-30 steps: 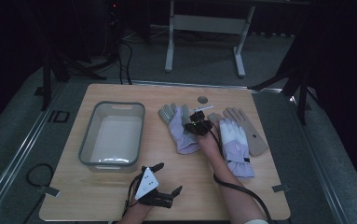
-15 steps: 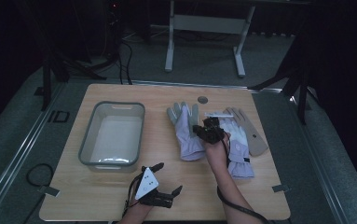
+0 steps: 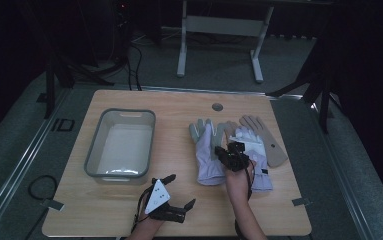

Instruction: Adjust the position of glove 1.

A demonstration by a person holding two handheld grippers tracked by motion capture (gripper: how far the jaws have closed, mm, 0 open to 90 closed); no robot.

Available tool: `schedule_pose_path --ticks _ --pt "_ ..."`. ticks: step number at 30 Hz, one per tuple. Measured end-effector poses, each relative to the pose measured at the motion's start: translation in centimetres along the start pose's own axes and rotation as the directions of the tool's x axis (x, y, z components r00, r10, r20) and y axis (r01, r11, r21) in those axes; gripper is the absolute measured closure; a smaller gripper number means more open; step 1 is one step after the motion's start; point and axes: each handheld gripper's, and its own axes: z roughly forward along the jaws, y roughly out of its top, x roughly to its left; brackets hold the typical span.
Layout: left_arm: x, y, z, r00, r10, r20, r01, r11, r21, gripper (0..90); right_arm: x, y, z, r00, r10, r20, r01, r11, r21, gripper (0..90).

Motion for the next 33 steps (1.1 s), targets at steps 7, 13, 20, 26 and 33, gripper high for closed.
schedule_pose_path --ticks 7,13,20,26,33 --pt "0.0 0.0 0.0 1.0000 -0.001 -0.002 0.001 1.0000 0.000 0.0 -0.8 -2.3 1.8 0.9978 0.044 0.051 -0.046 0.9981 0.041 86.8" --pt "0.0 0.0 0.0 1.0000 0.001 -0.001 -0.001 1.0000 0.000 0.0 -1.4 -3.5 3.0 0.9953 0.071 0.066 -0.075 0.9953 0.060 76.7" --pt "0.0 0.0 0.0 1.0000 -0.003 0.001 0.003 1.0000 0.004 0.0 -1.0 -2.7 2.5 0.9976 0.013 0.069 -0.018 0.9972 0.072 63.0" --pt "0.0 0.0 0.0 1.0000 0.000 0.000 0.000 1.0000 0.001 0.0 -1.3 -1.0 1.2 0.9953 -0.060 0.076 0.057 0.9976 0.039 58.1" --pt "0.0 0.0 0.0 1.0000 -0.001 0.000 0.001 1.0000 0.003 0.0 -2.7 0.9 -0.9 0.9913 -0.128 0.029 0.128 0.9917 0.007 57.0"
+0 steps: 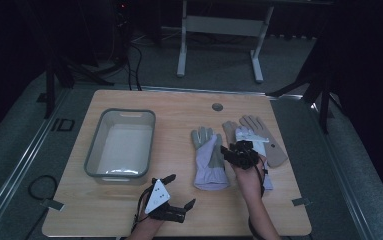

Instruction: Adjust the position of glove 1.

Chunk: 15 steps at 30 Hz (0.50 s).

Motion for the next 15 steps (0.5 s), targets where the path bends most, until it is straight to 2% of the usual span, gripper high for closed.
schedule_pose_path --ticks 6,8,11,15 --pt "0.0 0.0 0.0 1.0000 -0.001 -0.001 0.001 1.0000 -0.001 0.0 -2.0 0.8 -1.3 0.9987 -0.047 -0.016 0.047 0.9988 -0.009 51.6" --pt "0.0 0.0 0.0 1.0000 -0.002 -0.001 0.002 1.0000 -0.001 0.0 -2.5 0.9 -1.5 0.9969 -0.078 -0.010 0.078 0.9969 0.003 49.7" --pt "0.0 0.0 0.0 1.0000 -0.003 0.000 0.003 1.0000 -0.001 0.0 -3.4 0.7 -1.8 0.9950 -0.100 -0.004 0.100 0.9949 0.013 50.5" --pt "0.0 0.0 0.0 1.0000 -0.004 0.000 0.004 1.0000 -0.002 0.0 -4.6 0.1 -2.0 0.9885 -0.150 -0.021 0.151 0.9869 0.058 49.8"
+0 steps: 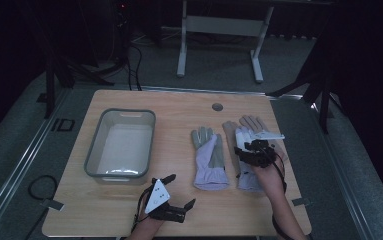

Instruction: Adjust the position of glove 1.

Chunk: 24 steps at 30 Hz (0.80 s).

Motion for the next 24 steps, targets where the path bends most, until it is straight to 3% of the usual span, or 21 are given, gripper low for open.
schedule_pose_path --ticks 3,13,17,19,24 --pt "0.0 0.0 0.0 1.0000 0.000 0.000 0.000 1.0000 0.001 0.0 -1.0 -0.8 -0.4 0.9999 -0.004 -0.012 0.004 1.0000 0.006 49.9" --pt "0.0 0.0 0.0 1.0000 -0.003 -0.003 0.003 1.0000 0.002 0.0 -4.4 -3.8 -2.8 0.9999 -0.007 0.012 0.006 0.9994 0.035 51.2" --pt "0.0 0.0 0.0 1.0000 -0.004 -0.003 0.004 1.0000 0.003 0.0 -5.3 -4.3 -3.2 0.9999 -0.006 0.015 0.005 0.9992 0.039 52.4" --pt "0.0 0.0 0.0 1.0000 -0.005 -0.003 0.005 1.0000 0.004 0.0 -5.8 -4.3 -3.3 1.0000 -0.006 -0.005 0.006 0.9992 0.040 52.3" --pt "0.0 0.0 0.0 1.0000 -0.005 -0.005 0.005 1.0000 0.003 0.0 -6.1 -4.2 -2.6 0.9999 -0.009 -0.010 0.009 0.9986 0.053 51.5"
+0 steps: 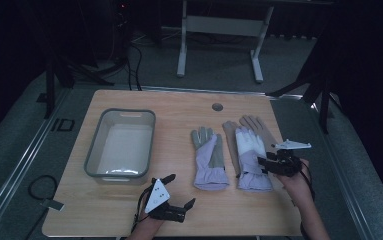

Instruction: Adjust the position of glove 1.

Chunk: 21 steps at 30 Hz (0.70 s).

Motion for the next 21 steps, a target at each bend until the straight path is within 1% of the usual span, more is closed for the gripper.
schedule_pose_path --ticks 1,3,6,10,11,12,13,14,15,16,19,20,21 --pt "0.0 0.0 0.0 1.0000 0.001 0.000 -0.001 1.0000 0.000 0.0 0.1 0.0 0.3 1.0000 -0.005 0.001 0.005 1.0000 0.004 51.4" --pt "0.0 0.0 0.0 1.0000 0.004 0.001 -0.004 1.0000 0.000 0.0 0.1 -0.1 1.1 0.9999 -0.005 -0.013 0.005 0.9999 0.015 50.5" --pt "0.0 0.0 0.0 1.0000 0.001 -0.006 -0.001 1.0000 -0.004 0.0 0.1 -0.2 2.2 0.9995 0.009 -0.030 -0.008 0.9997 0.024 48.8" --pt "-0.1 0.0 0.0 1.0000 0.002 -0.007 -0.002 1.0000 -0.006 0.0 0.3 -0.7 3.3 0.9998 0.007 -0.021 -0.007 0.9995 0.030 49.2" --pt "-0.1 0.0 0.0 1.0000 0.004 -0.006 -0.004 1.0000 -0.004 0.0 0.2 -0.9 3.6 0.9998 0.000 -0.017 0.001 0.9993 0.037 49.9" --pt "-0.1 0.0 0.0 1.0000 0.005 -0.006 -0.005 1.0000 -0.003 0.0 0.1 -1.0 3.7 0.9997 0.006 -0.022 -0.006 0.9994 0.035 52.2" --pt "-0.1 0.0 0.0 1.0000 0.005 -0.007 -0.005 1.0000 -0.002 0.0 0.0 -1.1 3.8 0.9990 0.018 -0.042 -0.016 0.9993 0.033 56.1" --pt "-0.1 0.0 0.0 1.0000 0.005 -0.007 -0.005 1.0000 -0.003 0.0 0.1 -1.2 3.9 0.9987 0.017 -0.049 -0.016 0.9993 0.033 60.4" --pt "-0.1 0.0 0.0 1.0000 0.005 -0.006 -0.005 1.0000 -0.004 0.0 0.2 -1.2 3.9 0.9987 0.019 -0.048 -0.017 0.9994 0.031 60.7" --pt "-0.1 0.0 0.0 1.0000 0.005 -0.006 -0.005 1.0000 -0.003 0.0 0.4 -1.2 3.9 0.9993 0.015 -0.035 -0.014 0.9994 0.030 61.6" --pt "-0.1 0.0 0.0 1.0000 0.006 -0.005 -0.006 1.0000 -0.001 0.0 0.6 -1.1 3.9 0.9985 0.047 -0.028 -0.045 0.9980 0.044 67.6" --pt "-0.1 0.0 0.0 1.0000 0.006 -0.005 -0.006 1.0000 -0.001 0.0 0.7 -1.1 3.9 0.9985 0.050 -0.023 -0.049 0.9979 0.043 70.0" --pt "-0.1 0.0 0.0 1.0000 0.006 -0.005 -0.006 1.0000 -0.001 0.0 0.7 -1.1 3.9 0.9985 0.050 -0.023 -0.049 0.9979 0.043 70.0"
